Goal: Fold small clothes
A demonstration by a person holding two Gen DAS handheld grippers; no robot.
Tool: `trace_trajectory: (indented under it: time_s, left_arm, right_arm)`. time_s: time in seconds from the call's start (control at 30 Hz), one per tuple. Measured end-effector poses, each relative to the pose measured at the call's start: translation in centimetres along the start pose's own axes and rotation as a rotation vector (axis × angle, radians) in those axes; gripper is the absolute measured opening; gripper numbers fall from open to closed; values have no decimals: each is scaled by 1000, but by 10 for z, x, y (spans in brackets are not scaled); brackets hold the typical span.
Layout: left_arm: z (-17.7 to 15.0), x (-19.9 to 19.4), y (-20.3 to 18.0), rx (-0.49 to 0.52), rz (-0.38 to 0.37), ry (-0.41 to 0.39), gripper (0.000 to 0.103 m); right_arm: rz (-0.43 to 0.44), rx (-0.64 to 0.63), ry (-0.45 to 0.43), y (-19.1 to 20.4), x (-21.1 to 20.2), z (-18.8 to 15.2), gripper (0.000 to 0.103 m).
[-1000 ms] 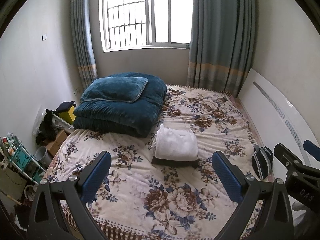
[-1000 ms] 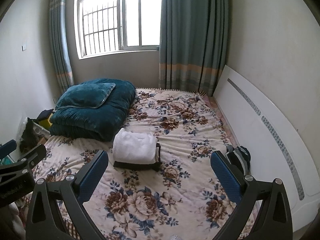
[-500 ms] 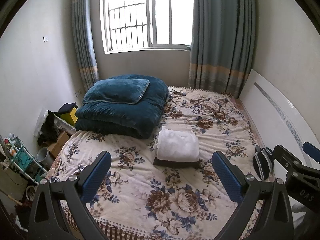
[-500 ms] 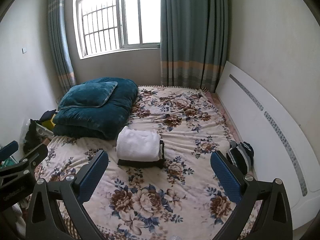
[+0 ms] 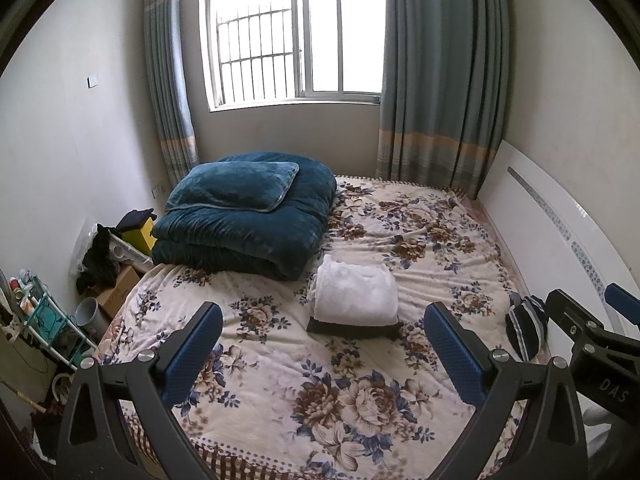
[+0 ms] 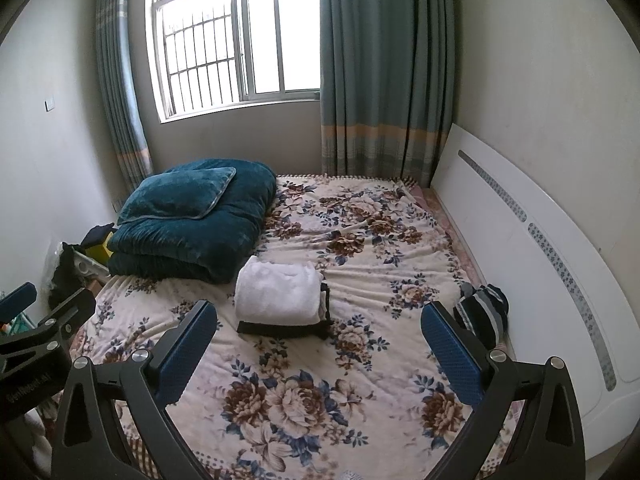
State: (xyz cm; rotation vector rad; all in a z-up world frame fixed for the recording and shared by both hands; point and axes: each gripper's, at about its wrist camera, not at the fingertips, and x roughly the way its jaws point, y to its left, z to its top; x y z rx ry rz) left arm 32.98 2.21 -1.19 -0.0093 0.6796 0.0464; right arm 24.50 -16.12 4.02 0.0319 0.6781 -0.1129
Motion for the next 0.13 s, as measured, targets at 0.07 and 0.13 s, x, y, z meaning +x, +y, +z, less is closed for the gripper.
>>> trace_trajectory:
  time_s: [0.07,0.13]
  left_arm:
    - [-1,-1,0,0,6,-6,103]
    - [-2,-3,-1,2,8,-11,103]
  right_arm:
    - [0,1,1,4,0,1,103]
    - [-3,4,-1,-1,-1,-2,103]
